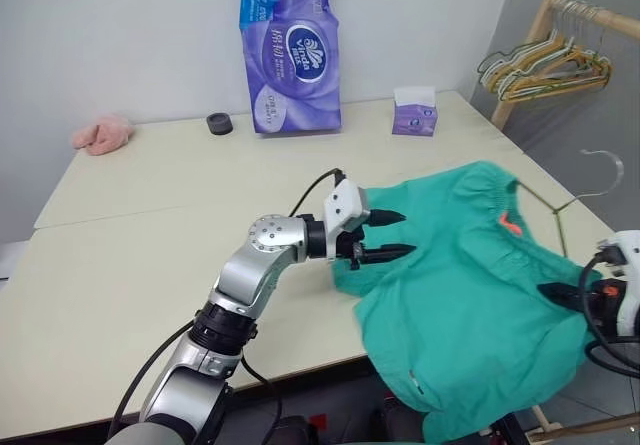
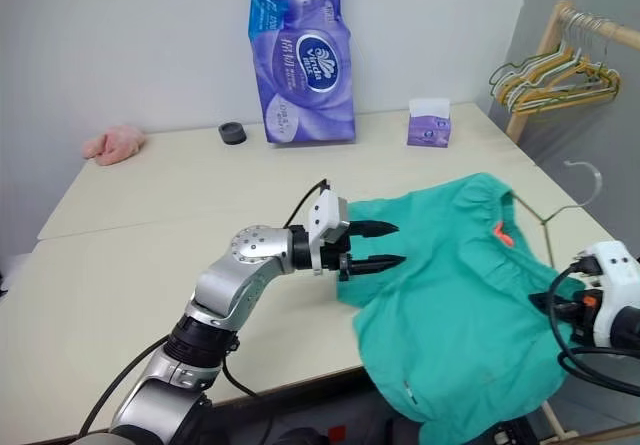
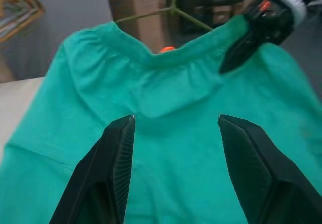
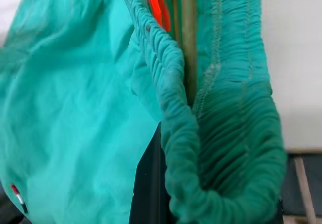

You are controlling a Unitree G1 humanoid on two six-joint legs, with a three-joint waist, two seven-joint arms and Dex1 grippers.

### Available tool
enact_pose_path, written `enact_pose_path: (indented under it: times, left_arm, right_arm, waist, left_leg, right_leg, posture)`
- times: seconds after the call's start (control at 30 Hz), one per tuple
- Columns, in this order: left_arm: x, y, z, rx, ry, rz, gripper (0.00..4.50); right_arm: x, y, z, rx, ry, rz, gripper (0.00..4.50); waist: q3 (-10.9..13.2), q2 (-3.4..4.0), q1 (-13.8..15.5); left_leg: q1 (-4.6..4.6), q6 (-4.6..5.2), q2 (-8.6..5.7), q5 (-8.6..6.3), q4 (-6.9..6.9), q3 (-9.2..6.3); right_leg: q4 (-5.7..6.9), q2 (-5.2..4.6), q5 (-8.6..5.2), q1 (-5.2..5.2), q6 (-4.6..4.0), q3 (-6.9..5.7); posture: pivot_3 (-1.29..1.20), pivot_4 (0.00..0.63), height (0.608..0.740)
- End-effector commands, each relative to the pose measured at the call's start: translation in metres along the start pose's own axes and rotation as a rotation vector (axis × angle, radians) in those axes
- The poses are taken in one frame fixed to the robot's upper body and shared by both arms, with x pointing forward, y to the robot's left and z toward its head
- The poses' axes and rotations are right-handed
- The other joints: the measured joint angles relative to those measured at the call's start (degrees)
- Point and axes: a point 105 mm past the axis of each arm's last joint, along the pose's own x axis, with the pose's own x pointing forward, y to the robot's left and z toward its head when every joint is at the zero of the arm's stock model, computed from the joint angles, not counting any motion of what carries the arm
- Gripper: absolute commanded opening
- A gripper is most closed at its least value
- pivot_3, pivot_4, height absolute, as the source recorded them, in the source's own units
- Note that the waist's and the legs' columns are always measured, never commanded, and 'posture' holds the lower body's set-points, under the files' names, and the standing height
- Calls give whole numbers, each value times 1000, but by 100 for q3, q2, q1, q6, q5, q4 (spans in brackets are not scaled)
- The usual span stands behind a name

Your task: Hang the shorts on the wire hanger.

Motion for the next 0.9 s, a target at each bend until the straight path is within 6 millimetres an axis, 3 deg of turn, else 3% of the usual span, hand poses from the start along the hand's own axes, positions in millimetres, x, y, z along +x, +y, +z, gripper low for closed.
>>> enact_pose_path:
  times: [0.03,0.17,0.3,0.53,0.9]
  left_arm:
    - [16,-10,23,33,-63,-78,2780]
    - [46,-13,47,92,-148,-105,2780]
    - [58,-15,61,115,-177,-149,2780]
    - [65,-10,85,185,-203,-165,2780]
    - [78,-14,111,243,-270,-159,2780]
  right_arm:
    - [-17,-19,21,39,-109,-110,0]
    - [-55,-71,67,170,-290,-391,0]
    - [-80,-87,92,181,-312,-499,0]
    - [-100,-112,116,268,-330,-628,0]
    - [-120,-177,138,278,-335,-815,0]
  waist:
    - [8,5,-94]
    - [114,41,-301]
    - [137,71,-521]
    - [229,79,-952]
    - [460,86,-1170]
  left_leg:
    - [-4,4,1,-3,-2,8]
    - [-5,38,-12,-19,4,60]
    - [7,88,-20,-48,1,122]
    - [27,99,-14,-58,-5,170]
    - [66,118,-21,-73,-19,246]
  right_leg:
    - [-2,4,-3,3,4,8]
    - [-18,4,-18,14,54,66]
    - [-18,-1,-32,9,66,125]
    - [-20,6,-55,7,116,171]
    - [-24,5,-54,7,154,253]
  posture:
    - [-398,124,740]
    - [-428,143,740]
    - [-438,146,740]
    - [-432,151,740]
    - [-370,186,740]
